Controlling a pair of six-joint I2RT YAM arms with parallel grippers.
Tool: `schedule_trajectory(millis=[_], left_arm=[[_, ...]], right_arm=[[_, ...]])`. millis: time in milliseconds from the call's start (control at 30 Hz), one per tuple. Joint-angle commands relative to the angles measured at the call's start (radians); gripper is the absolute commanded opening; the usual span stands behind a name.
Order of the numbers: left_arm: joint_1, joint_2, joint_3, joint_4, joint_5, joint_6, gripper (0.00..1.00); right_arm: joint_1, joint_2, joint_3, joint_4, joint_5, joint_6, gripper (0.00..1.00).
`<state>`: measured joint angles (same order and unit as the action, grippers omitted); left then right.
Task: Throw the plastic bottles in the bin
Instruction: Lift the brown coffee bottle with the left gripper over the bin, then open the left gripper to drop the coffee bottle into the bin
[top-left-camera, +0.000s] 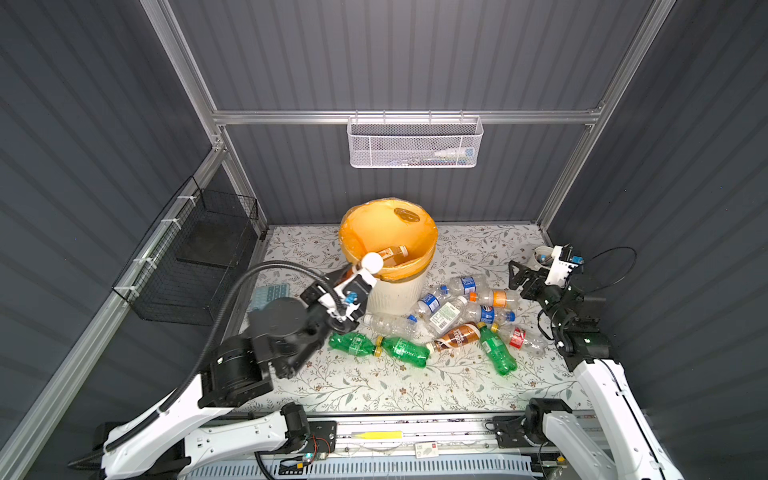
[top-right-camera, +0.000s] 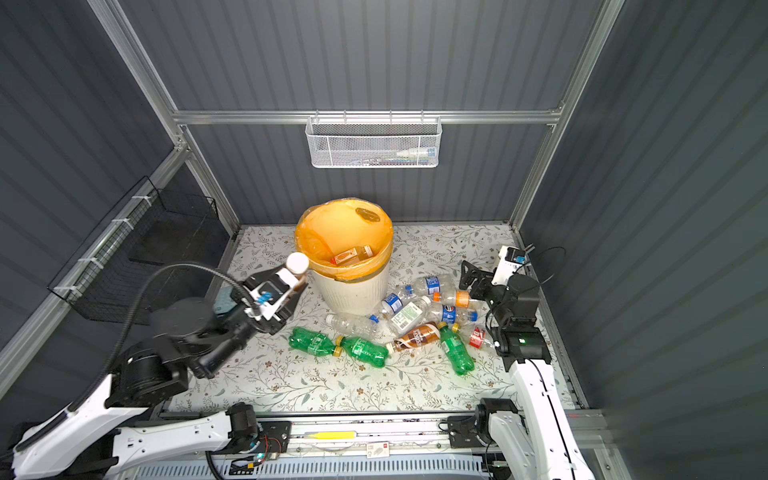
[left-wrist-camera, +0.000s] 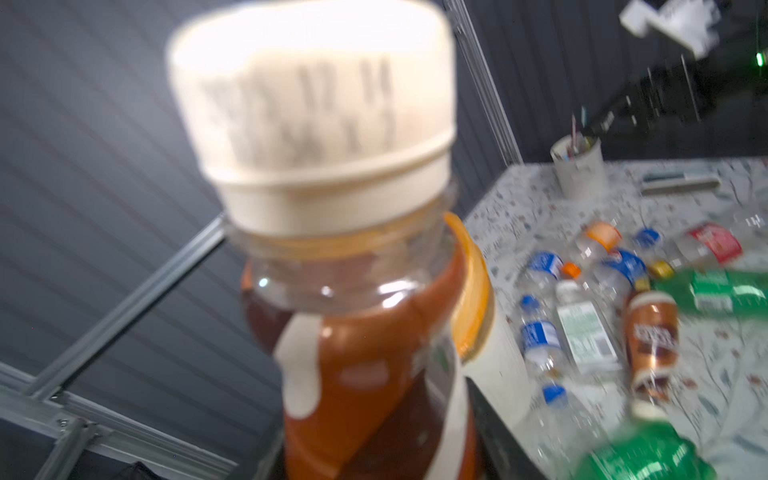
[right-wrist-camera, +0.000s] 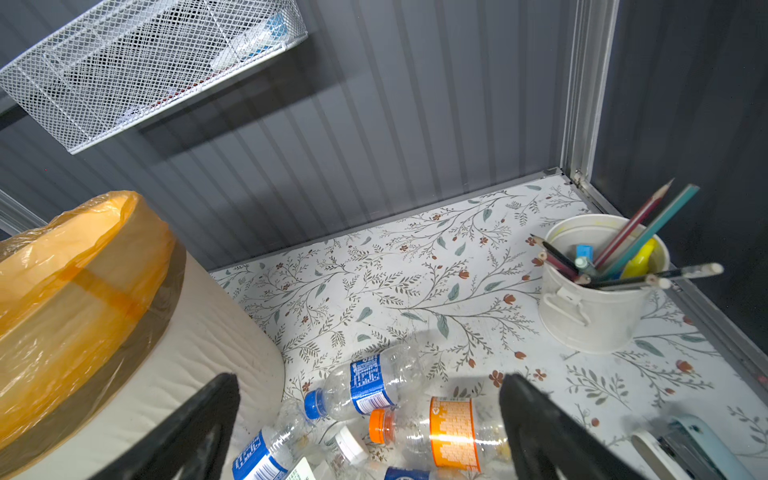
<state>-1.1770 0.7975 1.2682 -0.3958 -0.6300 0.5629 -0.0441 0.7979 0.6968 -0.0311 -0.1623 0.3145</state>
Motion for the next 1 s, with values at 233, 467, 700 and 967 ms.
schedule_trajectory(millis=[233, 467, 700, 967], left_arm=[[0.041, 0.187, -0.012, 0.65, 0.046, 0.21, 0.36], [0.521, 0.514, 0.081, 0.33, 0.475, -0.389, 0.48], [0.522, 0.425, 0.236, 0.333, 0.629, -0.422, 1.0], [0.522, 0.221, 0.035, 0.425, 0.556, -0.412, 1.0]], right_arm=[[-0.01, -0.02, 0.028, -0.014, -0.031, 0.003, 0.99], [-0.01, 0.031, 0.007, 0.027, -0.115, 0.053, 0.99], [-0.013, 0.005, 0.03, -0.053, -0.076, 0.009, 0.99], [-0.019, -0.026, 0.018, -0.13, -0.005, 0.029, 0.99]])
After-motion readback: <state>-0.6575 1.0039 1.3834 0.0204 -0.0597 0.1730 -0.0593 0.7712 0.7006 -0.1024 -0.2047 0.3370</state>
